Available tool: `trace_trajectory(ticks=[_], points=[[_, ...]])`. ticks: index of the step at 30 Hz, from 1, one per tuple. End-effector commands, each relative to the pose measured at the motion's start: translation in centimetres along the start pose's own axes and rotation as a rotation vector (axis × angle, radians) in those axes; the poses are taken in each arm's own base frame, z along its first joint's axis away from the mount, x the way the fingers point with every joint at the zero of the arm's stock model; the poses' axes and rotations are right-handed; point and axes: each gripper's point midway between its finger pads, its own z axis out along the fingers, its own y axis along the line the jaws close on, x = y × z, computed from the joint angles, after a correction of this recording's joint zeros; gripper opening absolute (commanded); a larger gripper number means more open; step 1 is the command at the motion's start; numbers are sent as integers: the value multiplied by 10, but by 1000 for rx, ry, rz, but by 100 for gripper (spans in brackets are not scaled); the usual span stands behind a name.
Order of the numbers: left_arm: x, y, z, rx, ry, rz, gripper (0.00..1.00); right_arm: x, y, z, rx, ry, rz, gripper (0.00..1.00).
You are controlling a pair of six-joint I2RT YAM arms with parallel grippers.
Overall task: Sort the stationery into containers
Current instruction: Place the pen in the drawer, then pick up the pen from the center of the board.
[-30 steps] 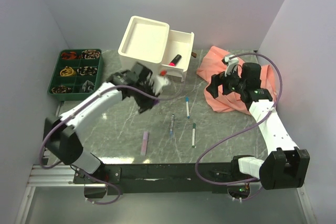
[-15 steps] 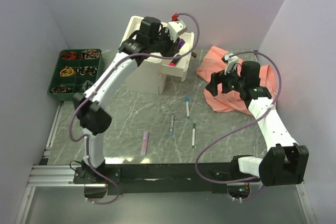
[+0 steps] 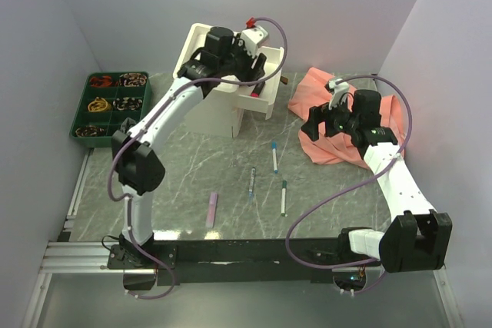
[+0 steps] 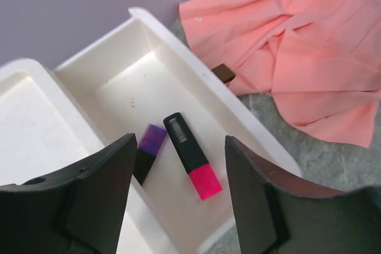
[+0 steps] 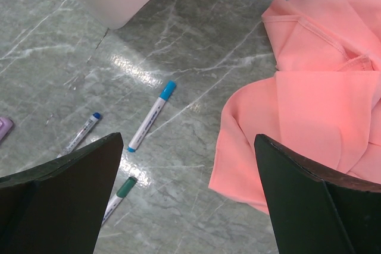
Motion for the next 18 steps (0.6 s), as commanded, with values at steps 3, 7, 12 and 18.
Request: trace_trajectory(ticks=[3, 7, 12, 18], points=[[-104, -28, -119, 4, -246, 85, 73, -14, -1, -4, 5, -53, -17, 100], [-24, -50, -161, -19, -71, -61, 76, -9, -1, -2, 4, -45, -12, 100], [125, -81, -195, -88, 302, -317, 77, -5, 0, 3, -12, -41, 14, 100], [234, -97, -209, -156, 558, -418, 79, -8, 2, 7, -29, -40, 51, 100]])
